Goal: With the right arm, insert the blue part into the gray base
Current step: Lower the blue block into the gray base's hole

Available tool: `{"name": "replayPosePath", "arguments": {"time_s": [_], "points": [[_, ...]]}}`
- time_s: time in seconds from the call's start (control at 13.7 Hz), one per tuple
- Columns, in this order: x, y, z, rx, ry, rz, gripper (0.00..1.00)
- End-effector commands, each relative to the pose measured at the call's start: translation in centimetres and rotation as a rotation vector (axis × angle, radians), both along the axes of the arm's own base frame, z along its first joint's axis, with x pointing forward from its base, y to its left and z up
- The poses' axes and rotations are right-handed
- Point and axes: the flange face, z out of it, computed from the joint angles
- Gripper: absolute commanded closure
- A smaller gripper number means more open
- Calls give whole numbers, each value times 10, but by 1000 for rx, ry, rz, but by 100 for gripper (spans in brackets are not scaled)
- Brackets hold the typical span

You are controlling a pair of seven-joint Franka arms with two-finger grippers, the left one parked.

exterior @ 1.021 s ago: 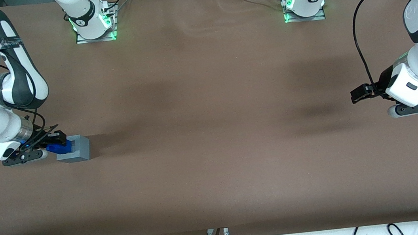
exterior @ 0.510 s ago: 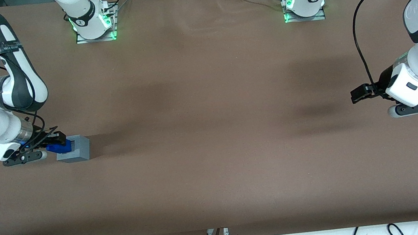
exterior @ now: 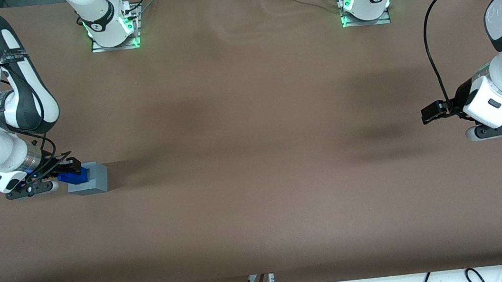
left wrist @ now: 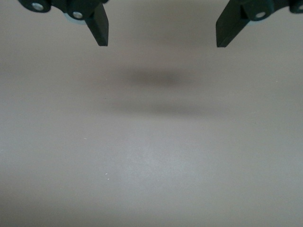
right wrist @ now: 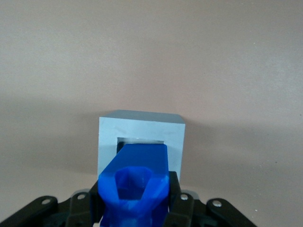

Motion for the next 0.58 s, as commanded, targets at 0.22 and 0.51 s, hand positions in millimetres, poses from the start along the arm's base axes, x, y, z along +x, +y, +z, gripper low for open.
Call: {"name": "replayPosePath", "arguments": {"time_s": [0.22, 0.51], "points": [[0, 9, -6, 12, 17, -19, 72], [1, 9, -10, 13, 17, -18, 70]]}}
